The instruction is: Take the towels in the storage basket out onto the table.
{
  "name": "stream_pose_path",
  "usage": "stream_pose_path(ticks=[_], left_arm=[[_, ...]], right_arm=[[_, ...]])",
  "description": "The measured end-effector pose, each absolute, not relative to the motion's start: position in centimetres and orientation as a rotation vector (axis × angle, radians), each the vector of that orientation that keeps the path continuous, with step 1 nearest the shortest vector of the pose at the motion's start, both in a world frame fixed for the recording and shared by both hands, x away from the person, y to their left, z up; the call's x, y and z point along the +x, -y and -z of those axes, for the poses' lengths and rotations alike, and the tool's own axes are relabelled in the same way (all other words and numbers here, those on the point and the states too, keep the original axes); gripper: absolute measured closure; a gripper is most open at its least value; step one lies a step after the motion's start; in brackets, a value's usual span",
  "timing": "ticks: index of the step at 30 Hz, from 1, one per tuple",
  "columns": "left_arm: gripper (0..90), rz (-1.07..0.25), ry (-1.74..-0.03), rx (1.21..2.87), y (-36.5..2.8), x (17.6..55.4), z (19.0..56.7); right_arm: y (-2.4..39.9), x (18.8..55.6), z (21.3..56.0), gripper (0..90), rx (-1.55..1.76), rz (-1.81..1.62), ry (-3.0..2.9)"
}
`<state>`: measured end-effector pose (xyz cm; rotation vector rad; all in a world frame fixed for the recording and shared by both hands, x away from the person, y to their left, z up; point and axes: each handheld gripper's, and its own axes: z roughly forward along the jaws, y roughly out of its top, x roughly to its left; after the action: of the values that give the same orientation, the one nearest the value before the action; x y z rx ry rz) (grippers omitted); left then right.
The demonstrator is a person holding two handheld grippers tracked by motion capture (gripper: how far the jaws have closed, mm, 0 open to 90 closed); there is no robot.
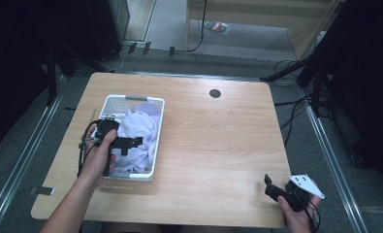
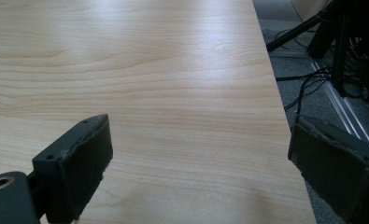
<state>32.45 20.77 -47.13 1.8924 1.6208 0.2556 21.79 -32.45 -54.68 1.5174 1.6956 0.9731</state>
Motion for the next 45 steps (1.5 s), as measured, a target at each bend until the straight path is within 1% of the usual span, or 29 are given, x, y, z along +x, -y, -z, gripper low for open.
stream_pose_path(ticks=[2,5,7,8,9,12,14,16,18,19,22,24,26,27,28,29,31,34,35,36,37,38,39,40,42,45], left_arm=[[0.0,-0.257,-1.652,1.912,-20.2,33.2,47.6],[0.0,-0.226,-1.678,1.983,-19.5,34.3,48.2],[0.0,-0.235,-1.693,2.012,-19.0,34.8,48.6],[0.0,-0.226,-1.701,2.035,-18.7,35.1,48.8],[0.0,-0.218,-1.717,2.091,-18.2,35.6,49.2],[0.0,-0.21,-1.743,2.133,-17.7,36.0,49.6],[0.0,-0.181,-1.774,2.151,-17.5,36.5,50.1],[0.0,-0.173,-1.804,2.144,-17.4,36.8,50.5],[0.0,-0.189,-1.814,2.183,-17.2,37.1,50.8],[0.0,-0.225,-1.819,2.222,-16.7,37.2,51.0],[0.2,-0.224,-1.837,2.264,-16.6,37.6,51.1],[3.9,-0.278,-1.848,2.299,-16.2,37.6,51.2],[6.3,-0.285,-1.86,2.305,-16.0,37.7,51.2],[9.3,-0.287,-1.914,2.271,-16.1,37.9,51.0],[13.1,-0.287,-1.914,2.271,-16.1,37.9,51.0],[13.1,-0.309,-1.923,2.264,-16.1,37.9,50.9],[18.8,-0.317,-1.934,2.247,-16.3,37.8,50.7],[38.3,-0.313,-1.948,2.223,-17.0,37.8,50.5],[38.3,-0.313,-1.959,2.207,-17.3,37.8,50.4],[47.2,-0.306,-1.968,2.194,-17.7,37.8,50.2],[49.8,-0.306,-1.968,2.194,-17.7,37.8,50.2],[49.8,-0.308,-1.971,2.185,-17.8,37.8,50.2],[54.3,-0.325,-1.964,2.193,-17.8,37.8,50.2],[55.9,-0.322,-1.963,2.194,-17.9,37.8,50.1],[57.6,-0.318,-1.971,2.186,-17.9,37.9,50.1],[58.4,-0.263,-1.989,2.197,-18.2,38.3,49.6]], right_arm=[[32.5,21.8,54.7,6.3,1.512,-0.974,-1.7],[32.4,21.8,54.7,6.3,1.513,-0.975,-1.701],[32.5,21.8,54.7,6.3,1.513,-0.976,-1.703],[32.5,21.8,54.7,6.3,1.512,-0.976,-1.703],[32.5,21.8,54.7,6.3,1.514,-0.977,-1.704],[32.4,21.8,54.7,6.3,1.514,-0.977,-1.705],[32.4,21.8,54.7,6.3,1.512,-0.978,-1.705],[32.4,21.8,54.7,6.3,1.512,-0.978,-1.706],[32.4,21.8,54.7,6.3,1.512,-0.976,-1.707],[32.4,21.8,54.7,6.3,1.512,-0.975,-1.708],[32.4,21.9,54.7,6.3,1.517,-0.974,-1.707],[32.4,21.9,54.7,6.4,1.516,-0.971,-1.708],[32.4,21.9,54.7,6.4,1.515,-0.969,-1.707],[32.4,21.8,54.7,6.4,1.519,-0.971,-1.706],[32.4,21.8,54.7,6.4,1.519,-0.971,-1.706],[32.4,21.8,54.7,6.4,1.52,-0.973,-1.706],[32.5,21.8,54.7,6.4,1.514,-0.974,-1.707],[32.4,21.8,54.7,6.4,1.518,-0.974,-1.708],[32.4,21.8,54.7,6.4,1.513,-0.975,-1.709],[32.5,21.8,54.7,6.4,1.512,-0.976,-1.708],[32.5,21.8,54.7,6.4,1.512,-0.976,-1.708],[32.5,21.8,54.7,6.4,1.513,-0.977,-1.708],[32.4,21.8,54.7,6.4,1.513,-0.974,-1.709],[32.4,21.8,54.7,6.4,1.513,-0.975,-1.708],[32.5,21.8,54.7,6.4,1.514,-0.976,-1.706],[32.5,21.8,54.7,6.4,1.517,-0.976,-1.706]])
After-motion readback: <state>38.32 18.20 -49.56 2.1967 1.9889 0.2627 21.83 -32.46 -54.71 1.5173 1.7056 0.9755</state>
